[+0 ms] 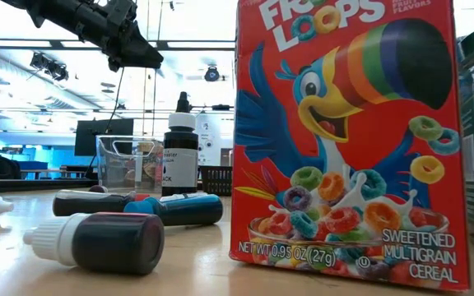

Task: Pick & Place Kitchen Items
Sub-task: Put the green spice bottle into the transparent bin

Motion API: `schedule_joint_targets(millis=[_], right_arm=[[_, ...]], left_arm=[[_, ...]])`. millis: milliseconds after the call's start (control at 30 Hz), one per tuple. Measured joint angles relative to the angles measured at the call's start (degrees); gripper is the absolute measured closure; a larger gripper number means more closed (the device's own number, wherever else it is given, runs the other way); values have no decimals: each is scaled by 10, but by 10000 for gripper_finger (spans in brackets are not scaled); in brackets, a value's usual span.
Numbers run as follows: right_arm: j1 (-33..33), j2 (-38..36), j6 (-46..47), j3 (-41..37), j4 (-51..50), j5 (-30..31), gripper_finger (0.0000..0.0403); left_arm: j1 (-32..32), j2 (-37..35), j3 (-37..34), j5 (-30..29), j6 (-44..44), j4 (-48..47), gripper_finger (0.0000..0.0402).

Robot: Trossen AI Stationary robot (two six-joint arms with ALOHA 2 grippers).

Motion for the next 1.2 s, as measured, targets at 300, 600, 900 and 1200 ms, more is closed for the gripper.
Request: schedule_joint_targets(millis=[300, 600, 900, 1200], right_arm=[[-9, 0, -10, -76, 23, 2, 129], [-21, -2, 57, -90, 43, 8, 172], [-19, -3, 65, -90, 60, -7, 179], [-20, -3, 139, -90, 72, 35, 144]], left_arm=[[0, 0, 0, 0, -8, 0, 269], [0, 0, 0, 0, -9, 0, 269], [0, 0, 0, 0, -9, 0, 269], [0, 0, 0, 15, -38, 0, 269]])
